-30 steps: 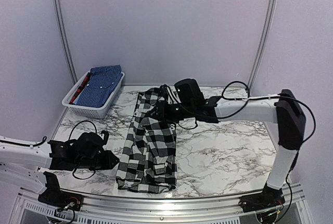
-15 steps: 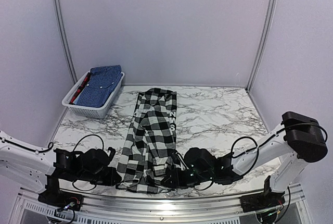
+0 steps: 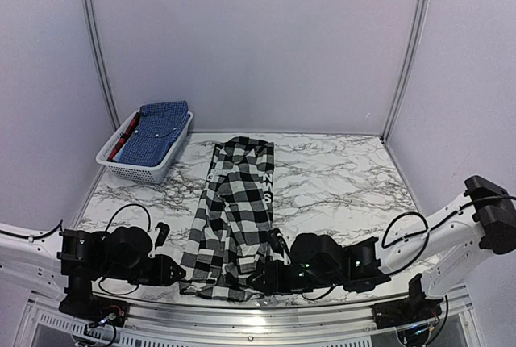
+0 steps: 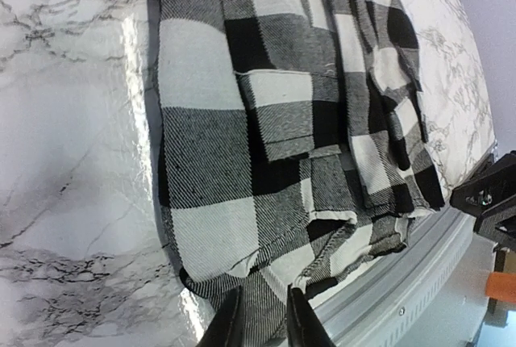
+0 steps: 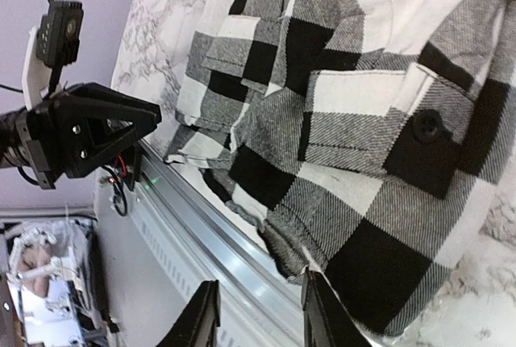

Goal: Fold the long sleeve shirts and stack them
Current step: Pick up the rectangle-folded shirt from the center of the board.

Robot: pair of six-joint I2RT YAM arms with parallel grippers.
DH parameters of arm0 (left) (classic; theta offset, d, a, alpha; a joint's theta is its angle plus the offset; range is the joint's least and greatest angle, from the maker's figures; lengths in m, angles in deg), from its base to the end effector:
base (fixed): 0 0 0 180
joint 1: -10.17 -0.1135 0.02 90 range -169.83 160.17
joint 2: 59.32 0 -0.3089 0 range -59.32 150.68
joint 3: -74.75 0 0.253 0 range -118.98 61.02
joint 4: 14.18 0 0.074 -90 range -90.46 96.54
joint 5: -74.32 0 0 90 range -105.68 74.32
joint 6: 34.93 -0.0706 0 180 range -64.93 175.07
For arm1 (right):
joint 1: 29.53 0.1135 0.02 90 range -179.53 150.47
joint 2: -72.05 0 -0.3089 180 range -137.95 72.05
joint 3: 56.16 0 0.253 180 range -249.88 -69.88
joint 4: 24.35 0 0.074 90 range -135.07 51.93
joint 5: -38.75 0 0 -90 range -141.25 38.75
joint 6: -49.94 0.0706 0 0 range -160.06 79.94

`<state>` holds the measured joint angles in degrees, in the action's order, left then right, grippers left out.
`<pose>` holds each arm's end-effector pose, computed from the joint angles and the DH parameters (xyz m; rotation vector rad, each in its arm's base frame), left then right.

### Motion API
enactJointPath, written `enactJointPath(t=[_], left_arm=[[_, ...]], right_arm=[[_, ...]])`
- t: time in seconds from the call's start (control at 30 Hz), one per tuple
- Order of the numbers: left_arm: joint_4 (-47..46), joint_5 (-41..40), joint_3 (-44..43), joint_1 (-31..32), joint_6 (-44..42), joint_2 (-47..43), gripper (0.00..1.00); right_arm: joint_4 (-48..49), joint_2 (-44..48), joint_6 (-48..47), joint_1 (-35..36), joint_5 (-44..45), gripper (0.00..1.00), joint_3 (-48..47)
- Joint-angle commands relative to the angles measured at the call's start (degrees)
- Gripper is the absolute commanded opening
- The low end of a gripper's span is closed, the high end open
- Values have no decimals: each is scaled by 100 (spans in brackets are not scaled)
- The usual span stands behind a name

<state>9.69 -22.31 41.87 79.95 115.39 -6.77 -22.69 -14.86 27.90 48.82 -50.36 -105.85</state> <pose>0.0681 -0.1613 0.1743 0.1468 2.5415 -0.9282 0.0662 0.3156 0.1848 -0.2225 2.5607 1.2596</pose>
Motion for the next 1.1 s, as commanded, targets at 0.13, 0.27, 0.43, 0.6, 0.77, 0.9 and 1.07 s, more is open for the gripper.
enactJointPath(t=[0.13,0.27,0.43,0.6,0.77,0.9,1.07], left_arm=[[1318,-308,-73,-124,88,-494,43],[1146,28,-78,-459,-288,-342,52],[517,1259,115,-1393,-860,-425,62],[72,2496,136,-2302,-1512,136,66],[-56,2842,29,-2762,-1897,689,66],[-347,3160,-23,-3012,-2003,1011,67],[-681,3442,-13,-3182,-2018,1457,67]], right_arm=[[55,737,698,218,460,51,762],[168,789,791,225,454,61,896],[949,640,1008,204,403,63,1223],[1766,410,1258,56,252,63,1532],[1931,288,1216,-231,118,64,1520],[2159,-73,1167,-377,-178,64,1360],[2951,-498,1429,-547,-422,62,1516]])
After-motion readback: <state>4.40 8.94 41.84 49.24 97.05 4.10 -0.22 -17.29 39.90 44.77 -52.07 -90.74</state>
